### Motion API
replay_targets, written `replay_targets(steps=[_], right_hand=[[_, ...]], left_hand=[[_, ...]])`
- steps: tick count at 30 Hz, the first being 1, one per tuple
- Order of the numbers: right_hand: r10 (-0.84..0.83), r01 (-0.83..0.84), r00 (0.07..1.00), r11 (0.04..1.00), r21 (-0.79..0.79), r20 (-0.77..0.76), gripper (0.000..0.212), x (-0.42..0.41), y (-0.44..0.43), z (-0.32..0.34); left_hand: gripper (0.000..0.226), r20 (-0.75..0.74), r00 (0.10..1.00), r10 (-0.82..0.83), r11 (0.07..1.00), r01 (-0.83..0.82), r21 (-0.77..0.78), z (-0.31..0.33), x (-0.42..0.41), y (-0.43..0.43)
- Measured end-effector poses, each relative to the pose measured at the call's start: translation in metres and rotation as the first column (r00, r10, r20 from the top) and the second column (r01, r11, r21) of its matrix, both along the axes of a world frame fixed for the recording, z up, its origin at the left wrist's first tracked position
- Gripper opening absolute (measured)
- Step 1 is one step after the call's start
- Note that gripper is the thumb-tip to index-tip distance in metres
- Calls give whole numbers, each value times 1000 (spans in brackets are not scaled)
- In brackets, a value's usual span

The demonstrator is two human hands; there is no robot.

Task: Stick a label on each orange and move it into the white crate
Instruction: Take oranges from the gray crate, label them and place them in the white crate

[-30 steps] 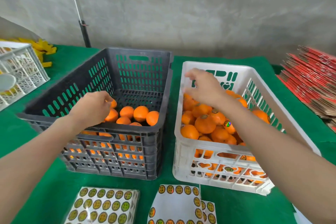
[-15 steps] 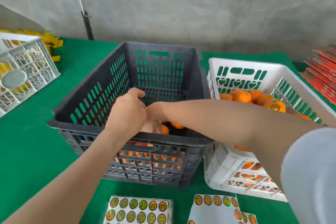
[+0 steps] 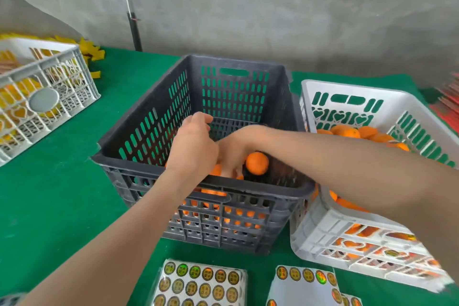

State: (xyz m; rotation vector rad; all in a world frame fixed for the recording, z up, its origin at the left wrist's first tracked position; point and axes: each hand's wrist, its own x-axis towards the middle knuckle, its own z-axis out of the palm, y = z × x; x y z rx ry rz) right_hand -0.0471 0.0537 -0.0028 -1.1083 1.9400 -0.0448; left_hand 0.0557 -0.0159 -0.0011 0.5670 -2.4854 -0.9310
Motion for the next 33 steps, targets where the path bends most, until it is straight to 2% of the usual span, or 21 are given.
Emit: replay_targets(steps=[2,4,7,9,11,14,16,17,19,21,23,25,28,30,31,33], right_hand=[[-32,32,999,987,-155,1,63,-11,25,28],[-82,68,996,933,-353,-25,62,-11,62,50],[-147,203,978,807,-554,145,63,7,118,65],[-165,289,954,723,-627,250,64,27,147,69],[-165,304,951,654,-693,261,64,49,172,68],[-170,297,955,561,-772,243,65,75,199,63],[-201,313,949,518,-796,242,67,87,215,57],[-219,340,940,502,-796,263,66,91,223,54],[-238,484,875,470,-738,422,62,98,238,47],[-255,641,761,441,-628,597,55,106,250,36],[-274,749,646,409,-522,712,46,113,258,21],[-302,804,568,402,-437,766,41,118,262,5],[-396,823,541,432,-370,742,47,118,262,-27],[-526,839,528,442,-316,666,43,117,261,-55],[-598,820,567,471,-325,566,36,117,261,-71],[-636,643,756,681,-350,154,28,116,262,-103]], left_hand=[[42,-82,996,46,999,-47,-3,-1,5,-1],[38,-165,984,64,998,-62,13,-2,9,-1],[29,-275,961,28,1000,-31,-6,2,17,1],[23,-332,942,-43,997,18,-77,6,24,8],[18,-381,916,-123,991,91,-102,14,31,22],[13,-412,882,-227,968,252,7,22,47,57],[13,-416,850,-323,909,401,112,22,60,83],[20,-421,821,-385,855,489,172,20,68,94],[41,-401,740,-540,706,658,264,15,81,112],[55,-307,658,-688,585,752,303,7,90,125],[66,-160,660,-734,607,744,279,-3,93,137],[76,-61,712,-699,668,682,298,-14,92,149],[63,30,805,-593,746,535,396,-34,90,158],[57,107,863,-493,783,387,486,-53,93,156],[55,149,883,-445,787,306,536,-63,96,154],[51,212,907,-364,739,143,659,-82,101,146]])
